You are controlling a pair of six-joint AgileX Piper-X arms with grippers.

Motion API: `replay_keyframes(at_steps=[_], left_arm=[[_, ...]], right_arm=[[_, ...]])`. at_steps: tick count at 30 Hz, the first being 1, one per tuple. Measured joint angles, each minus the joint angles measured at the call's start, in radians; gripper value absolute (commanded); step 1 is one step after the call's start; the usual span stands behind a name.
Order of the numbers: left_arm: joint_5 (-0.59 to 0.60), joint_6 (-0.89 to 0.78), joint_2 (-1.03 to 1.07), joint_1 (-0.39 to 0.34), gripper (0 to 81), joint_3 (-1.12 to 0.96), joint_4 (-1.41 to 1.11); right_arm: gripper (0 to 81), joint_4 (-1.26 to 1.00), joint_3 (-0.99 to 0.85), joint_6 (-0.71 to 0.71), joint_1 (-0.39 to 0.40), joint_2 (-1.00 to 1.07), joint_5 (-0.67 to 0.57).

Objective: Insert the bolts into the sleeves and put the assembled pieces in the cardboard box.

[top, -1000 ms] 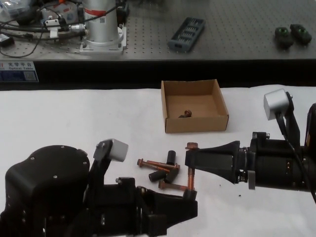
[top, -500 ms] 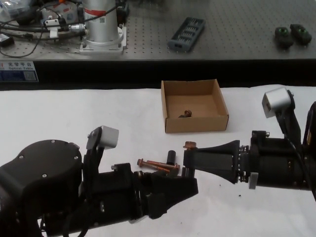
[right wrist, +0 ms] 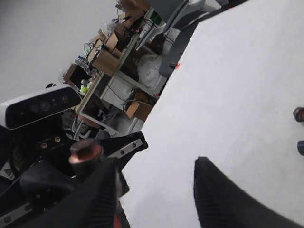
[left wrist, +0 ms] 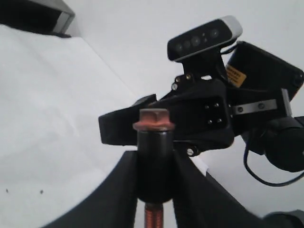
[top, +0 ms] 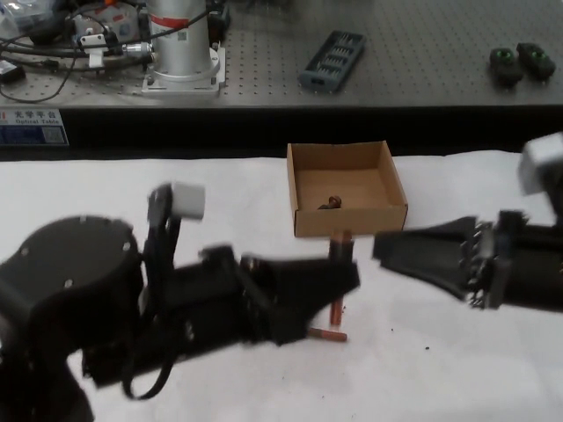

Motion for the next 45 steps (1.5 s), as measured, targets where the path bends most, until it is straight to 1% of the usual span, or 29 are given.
replay_keyframes(at_steps=[1, 3, 4, 5, 6, 9, 10, 13, 17, 18, 19, 21, 24, 25, 26, 31, 37, 45], left_arm=[[-0.018, 0.017, 0.000, 0.004, 1.7, -0.015, 0.007], [-0.037, 0.044, 0.002, 0.010, 1.7, -0.041, 0.027], [-0.054, 0.084, 0.007, 0.020, 1.7, -0.085, 0.087], [-0.055, 0.084, 0.007, 0.020, 1.7, -0.090, 0.094], [-0.053, 0.109, 0.019, 0.032, 1.7, -0.119, 0.125], [0.013, 0.197, 0.148, 0.093, 1.7, -0.300, 0.248], [0.014, 0.200, 0.153, 0.095, 1.7, -0.307, 0.248], [0.034, 0.253, 0.246, 0.126, 1.7, -0.406, 0.302], [0.047, 0.349, 0.368, 0.158, 1.7, -0.563, 0.435], [0.047, 0.354, 0.373, 0.159, 1.7, -0.563, 0.443], [0.047, 0.372, 0.398, 0.164, 1.7, -0.602, 0.474], [0.047, 0.402, 0.448, 0.172, 1.7, -0.665, 0.530], [0.050, 0.425, 0.544, 0.184, 1.7, -0.775, 0.569], [0.050, 0.428, 0.568, 0.187, 1.7, -0.801, 0.574], [0.050, 0.427, 0.589, 0.190, 1.7, -0.821, 0.578], [0.050, 0.427, 0.661, 0.204, 1.7, -0.902, 0.597], [0.050, 0.462, 0.748, 0.215, 1.7, -0.979, 0.612], [0.050, 0.468, 0.868, 0.225, 1.7, -1.097, 0.619]], right_arm=[[36.6, 0.000, 0.000, 0.018, -0.023, -0.037, -0.005], [36.6, 0.018, 0.000, 0.027, -0.044, -0.086, -0.009], [36.6, 0.049, 0.000, 0.031, -0.046, -0.103, -0.017], [36.6, 0.071, 0.000, 0.031, -0.046, -0.106, -0.024], [36.6, 0.115, 0.000, 0.032, -0.046, -0.134, -0.036], [35.7, 0.184, 0.000, 0.021, -0.046, -0.192, -0.044], [33.6, 0.207, 0.000, 0.011, -0.046, -0.212, -0.046], [24.0, 0.282, 0.000, -0.034, -0.046, -0.263, -0.049], [13.7, 0.418, 0.000, -0.098, -0.046, -0.333, -0.057], [12.0, 0.454, 0.000, -0.112, -0.046, -0.350, -0.057], [10.9, 0.454, 0.000, -0.115, -0.046, -0.353, -0.057], [9.2, 0.530, 0.000, -0.149, -0.046, -0.390, -0.057], [8.5, 0.647, 0.000, -0.181, -0.046, -0.451, -0.059], [8.5, 0.647, 0.000, -0.197, -0.046, -0.451, -0.059], [8.5, 0.684, 0.000, -0.197, -0.046, -0.471, -0.057], [8.5, 0.901, 0.001, -0.289, -0.046, -0.597, -0.012], [8.5, 0.955, 0.028, -0.282, -0.046, -0.658, -0.009], [8.5, 0.989, 0.036, -0.267, -0.046, -0.668, -0.008]])
